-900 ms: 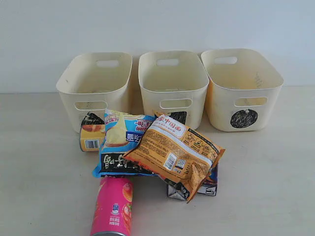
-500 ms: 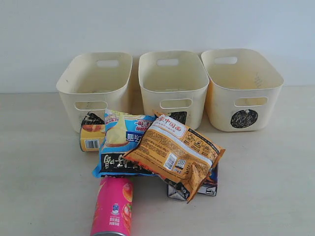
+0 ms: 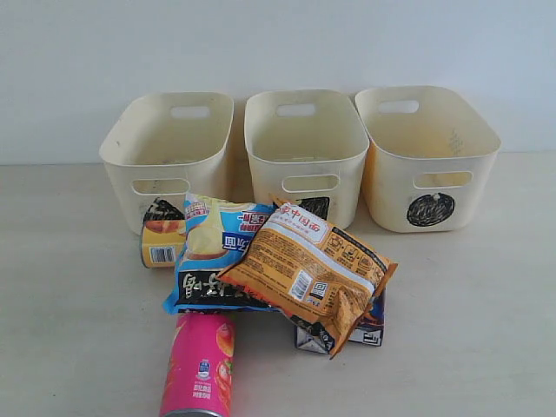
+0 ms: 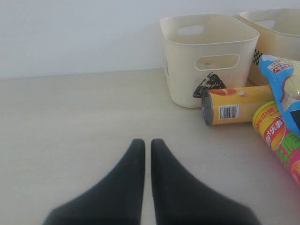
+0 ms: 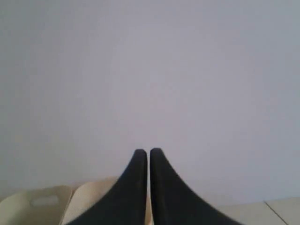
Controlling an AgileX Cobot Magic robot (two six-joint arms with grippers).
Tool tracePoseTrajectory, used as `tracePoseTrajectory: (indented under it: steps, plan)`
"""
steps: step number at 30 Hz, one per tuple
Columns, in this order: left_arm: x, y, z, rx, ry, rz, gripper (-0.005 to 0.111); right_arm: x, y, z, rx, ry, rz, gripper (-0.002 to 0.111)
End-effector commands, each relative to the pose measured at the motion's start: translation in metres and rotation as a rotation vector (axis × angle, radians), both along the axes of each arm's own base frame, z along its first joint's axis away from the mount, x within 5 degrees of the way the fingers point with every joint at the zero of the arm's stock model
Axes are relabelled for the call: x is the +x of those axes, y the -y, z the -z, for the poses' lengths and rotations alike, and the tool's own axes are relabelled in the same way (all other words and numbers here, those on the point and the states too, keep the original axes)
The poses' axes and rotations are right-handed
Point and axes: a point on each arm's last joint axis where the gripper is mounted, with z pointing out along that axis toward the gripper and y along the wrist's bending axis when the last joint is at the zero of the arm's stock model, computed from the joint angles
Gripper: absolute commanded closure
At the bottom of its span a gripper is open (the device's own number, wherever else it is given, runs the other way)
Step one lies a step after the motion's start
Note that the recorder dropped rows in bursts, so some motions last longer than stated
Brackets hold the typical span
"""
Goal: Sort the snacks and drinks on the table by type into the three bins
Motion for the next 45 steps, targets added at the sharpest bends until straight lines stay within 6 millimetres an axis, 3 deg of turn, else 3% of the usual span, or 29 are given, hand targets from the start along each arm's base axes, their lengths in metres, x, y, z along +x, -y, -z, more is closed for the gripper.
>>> tracePoseTrajectory:
  steps: [1,8,11,15,20,23,26,30,31,34,38,45]
  plan:
    - [0.0,0.0,0.0,-0.017,0.007,-0.005,0.103,0.026,0.003,-0.006,-0.039,-0.152,0.018,0.108]
    - [0.0,0.0,0.0,-0.017,0.007,-0.005,0.103,0.07,-0.008,-0.01,-0.21,-0.522,-0.045,0.108]
    - [0.0,0.0,0.0,-0.017,0.007,-0.005,0.103,0.084,-0.029,-0.007,-0.39,-0.71,-0.169,0.108]
    - [0.0,0.0,0.001,-0.017,0.004,-0.005,0.103,0.09,-0.066,0.001,-0.567,-0.777,-0.405,0.108]
    - [0.0,0.0,0.001,-0.017,0.004,-0.005,0.103,0.093,-0.109,0.018,-0.639,-0.887,-0.687,0.108]
    - [0.0,0.0,0.001,-0.017,0.004,-0.005,0.103,0.095,-0.125,0.033,-0.686,-0.945,-0.805,0.108]
    - [0.0,0.0,0.001,-0.017,0.004,-0.005,0.103,0.107,-0.135,0.053,-0.624,-1.061,-0.87,0.108]
    - [0.0,0.0,0.0,-0.017,0.006,-0.005,0.103,0.147,-0.125,0.059,-0.426,-1.231,-0.802,0.071]
    - [0.0,0.0,0.0,-0.017,0.006,-0.005,0.103,0.161,-0.117,0.062,-0.34,-1.251,-0.778,0.057]
    - [0.0,0.0,0.0,-0.017,0.006,-0.005,0.103,0.174,-0.107,0.069,-0.242,-1.247,-0.795,0.04]
    - [0.0,0.0,0.0,-0.017,0.006,-0.005,0.103,0.186,-0.099,0.081,-0.133,-1.295,-0.868,0.029]
    - [0.0,0.0,0.0,-0.017,0.006,-0.005,0.103,0.216,-0.106,0.1,-0.057,-1.366,-0.939,0.028]
